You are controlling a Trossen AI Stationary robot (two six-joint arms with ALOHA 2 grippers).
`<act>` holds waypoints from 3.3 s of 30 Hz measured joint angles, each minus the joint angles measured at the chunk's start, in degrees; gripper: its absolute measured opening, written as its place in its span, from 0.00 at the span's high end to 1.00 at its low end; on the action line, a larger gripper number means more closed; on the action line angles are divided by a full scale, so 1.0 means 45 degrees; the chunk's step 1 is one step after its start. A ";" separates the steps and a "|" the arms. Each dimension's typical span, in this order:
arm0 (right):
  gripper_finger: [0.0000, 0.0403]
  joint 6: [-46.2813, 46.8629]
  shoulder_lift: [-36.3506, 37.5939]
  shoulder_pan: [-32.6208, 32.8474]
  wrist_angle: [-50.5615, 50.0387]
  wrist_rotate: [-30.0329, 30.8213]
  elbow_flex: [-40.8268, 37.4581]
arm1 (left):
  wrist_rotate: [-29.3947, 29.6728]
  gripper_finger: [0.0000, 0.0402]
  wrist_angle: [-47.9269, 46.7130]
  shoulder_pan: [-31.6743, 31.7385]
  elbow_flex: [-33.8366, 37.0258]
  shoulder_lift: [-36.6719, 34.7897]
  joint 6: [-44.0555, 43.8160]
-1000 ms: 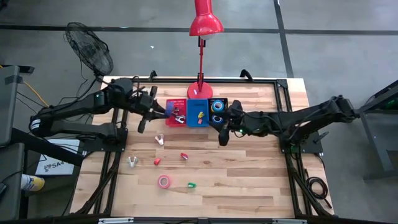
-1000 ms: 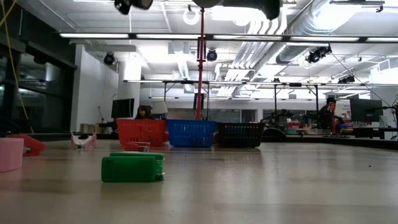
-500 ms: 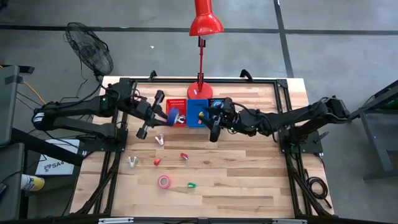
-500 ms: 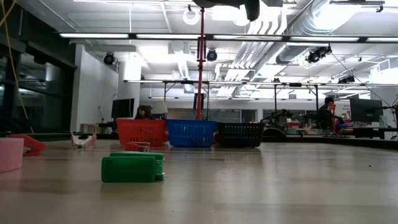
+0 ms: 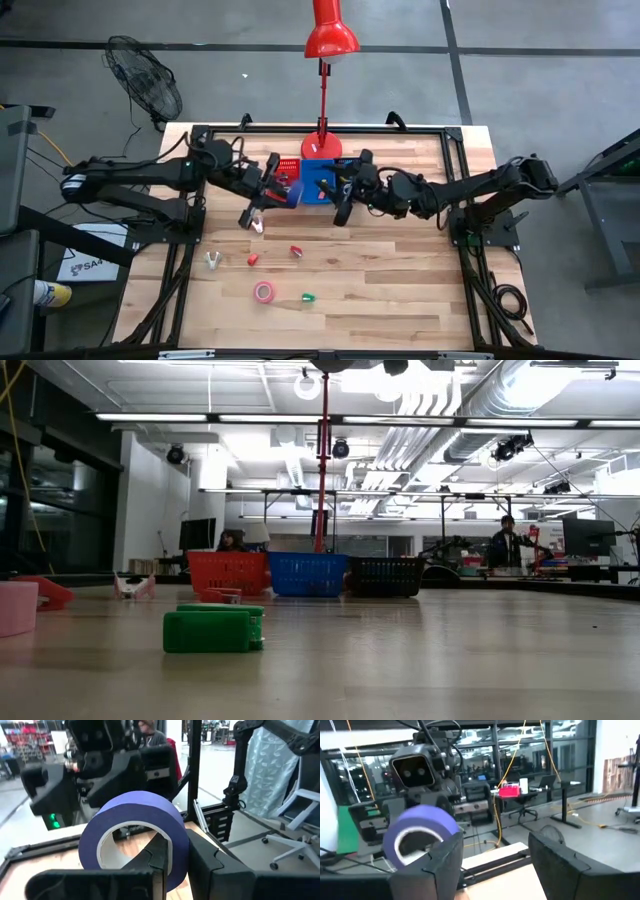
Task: Pick and place Stapler, Stapler remover, tape
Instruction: Put the violet tape into the black basket
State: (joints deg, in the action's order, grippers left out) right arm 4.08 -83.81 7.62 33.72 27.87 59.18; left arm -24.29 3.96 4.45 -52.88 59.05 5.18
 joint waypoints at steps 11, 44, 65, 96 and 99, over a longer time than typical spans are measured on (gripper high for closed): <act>0.46 -0.1743 0.0000 0.0536 -0.0284 0.0219 0.0005 | 0.0356 0.91 0.0591 0.0000 0.0000 0.0445 -0.0367; 0.49 -0.1905 -0.0053 -0.0118 -0.0883 -0.0426 0.0005 | 0.0661 0.91 0.2173 0.0005 0.0000 0.1334 -0.1213; 0.87 -0.1560 -0.0053 -0.0439 -0.0915 -0.1682 0.0005 | 0.0567 0.91 0.2222 0.0010 0.0005 0.1515 -0.1271; 0.96 0.0795 0.0603 -0.0453 -0.3365 -0.0677 0.0005 | 0.1243 0.47 0.1178 0.0019 0.0000 0.1474 -0.0448; 0.96 0.1289 0.0782 -0.0458 -0.4068 -0.0420 0.0005 | 0.2097 0.42 0.0672 0.0010 0.0005 0.1307 0.0142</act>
State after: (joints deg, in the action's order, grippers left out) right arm 9.88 -80.29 5.56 15.42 25.98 59.20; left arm -14.86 6.98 4.49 -52.86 64.93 5.82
